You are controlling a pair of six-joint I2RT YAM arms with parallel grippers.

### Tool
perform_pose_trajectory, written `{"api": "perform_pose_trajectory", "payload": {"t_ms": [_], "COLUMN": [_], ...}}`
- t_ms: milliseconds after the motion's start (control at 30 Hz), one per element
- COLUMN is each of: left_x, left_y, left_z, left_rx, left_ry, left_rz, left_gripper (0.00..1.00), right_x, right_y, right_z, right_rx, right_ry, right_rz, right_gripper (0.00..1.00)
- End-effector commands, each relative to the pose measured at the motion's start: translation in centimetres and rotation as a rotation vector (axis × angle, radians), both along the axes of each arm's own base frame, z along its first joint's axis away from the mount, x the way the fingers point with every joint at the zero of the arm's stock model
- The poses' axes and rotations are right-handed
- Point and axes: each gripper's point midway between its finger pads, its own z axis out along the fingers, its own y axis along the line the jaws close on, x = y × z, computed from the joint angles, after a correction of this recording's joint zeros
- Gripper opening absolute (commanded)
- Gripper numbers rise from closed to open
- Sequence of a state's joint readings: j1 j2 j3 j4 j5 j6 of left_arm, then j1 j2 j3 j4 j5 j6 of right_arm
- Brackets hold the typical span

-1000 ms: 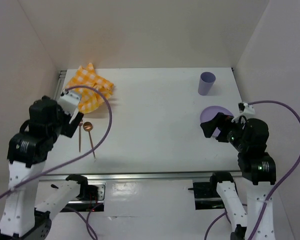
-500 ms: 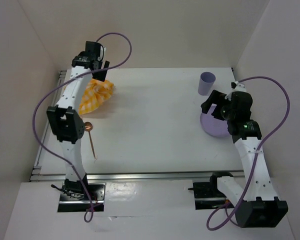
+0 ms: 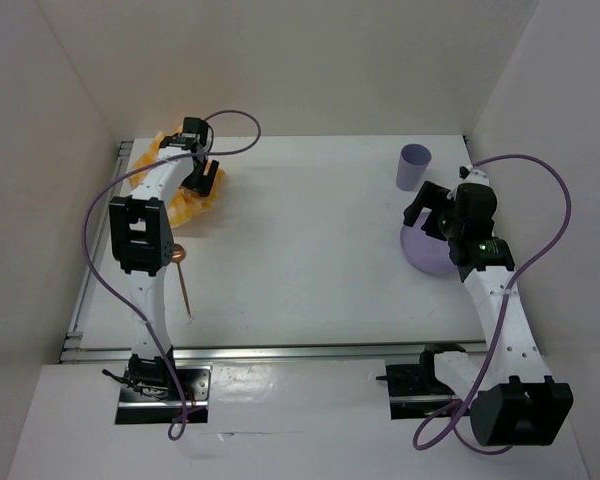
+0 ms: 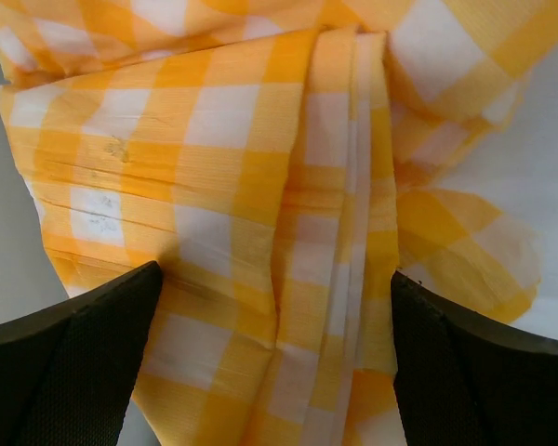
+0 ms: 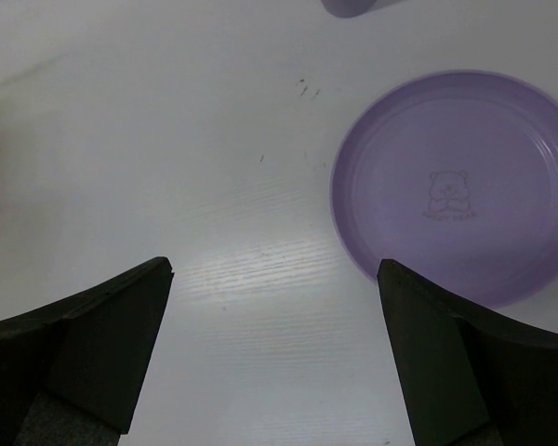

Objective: Set the dinner table for one person

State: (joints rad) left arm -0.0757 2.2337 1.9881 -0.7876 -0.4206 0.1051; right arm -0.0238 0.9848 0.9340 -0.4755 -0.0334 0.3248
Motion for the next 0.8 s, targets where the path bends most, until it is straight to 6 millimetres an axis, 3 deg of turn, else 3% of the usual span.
{"api": "perform_pose_trajectory", "payload": {"t_ms": [0,33,100,133,167,200,267,300,333,467,600,667,700,733,767], "left_x": [-0.1,-0.6,-1.3,-0.9,-0.9,-1.1,-0.7,-0.4,-0.4,-0.2,0.5,0.3,-0.3,-1.3,-2.0], "left_y": [2.1,2.0,2.5,1.5,1.4,1.9,0.7,0.8,0.9,-0.9,-5.9,-10.4,-12.3,-15.7,-17.2], "left_z": [1.2,0.5,0.0,0.3,0.4,0.6,1.3,1.7,2.1,4.0,10.3,13.6,15.6,16.7,17.8], "left_rx": [-0.049,-0.095,-0.168,-0.271,-0.317,-0.354,-0.41,-0.404,-0.393,-0.372,-0.385,-0.393,-0.398,-0.416,-0.426], "left_ry": [-0.046,-0.023,0.004,-0.008,-0.011,-0.011,-0.021,-0.029,-0.035,-0.064,-0.178,-0.237,-0.264,-0.27,-0.28], "left_rz": [0.069,0.049,0.051,0.041,0.043,0.049,0.003,-0.01,-0.03,-0.127,-0.33,-0.465,-0.54,-0.614,-0.661], "left_gripper": [1.0,0.98,0.79,0.7,0.52,0.43,0.26,0.07,0.0,0.0,0.0,0.0,0.0,0.0,0.0], "right_x": [0.8,0.8,0.9,0.9,0.9,0.8,0.9,0.7,0.7,0.3,-0.2,-0.2,-0.3,-0.3,-0.3], "right_y": [-0.1,-0.1,-0.1,0.1,0.1,0.2,0.2,0.2,0.2,0.1,0.3,0.9,1.1,1.2,1.2], "right_z": [0.7,0.7,0.6,0.6,0.6,0.9,1.3,1.7,1.7,2.3,2.6,2.7,2.7,2.7,2.7], "right_rx": [0.002,0.002,0.002,0.007,0.007,0.011,0.003,0.003,-0.006,-0.014,-0.018,-0.002,0.003,0.007,0.007], "right_ry": [-0.058,-0.058,-0.066,-0.066,-0.066,-0.076,-0.086,-0.096,-0.097,-0.107,-0.115,-0.116,-0.116,-0.117,-0.117], "right_rz": [-0.02,-0.02,-0.02,-0.011,-0.011,-0.003,0.002,0.002,0.006,0.01,0.024,0.054,0.063,0.071,0.072], "right_gripper": [1.0,1.0,1.0,1.0,1.0,1.0,1.0,1.0,1.0,1.0,1.0,1.0,1.0,1.0,1.0]}}
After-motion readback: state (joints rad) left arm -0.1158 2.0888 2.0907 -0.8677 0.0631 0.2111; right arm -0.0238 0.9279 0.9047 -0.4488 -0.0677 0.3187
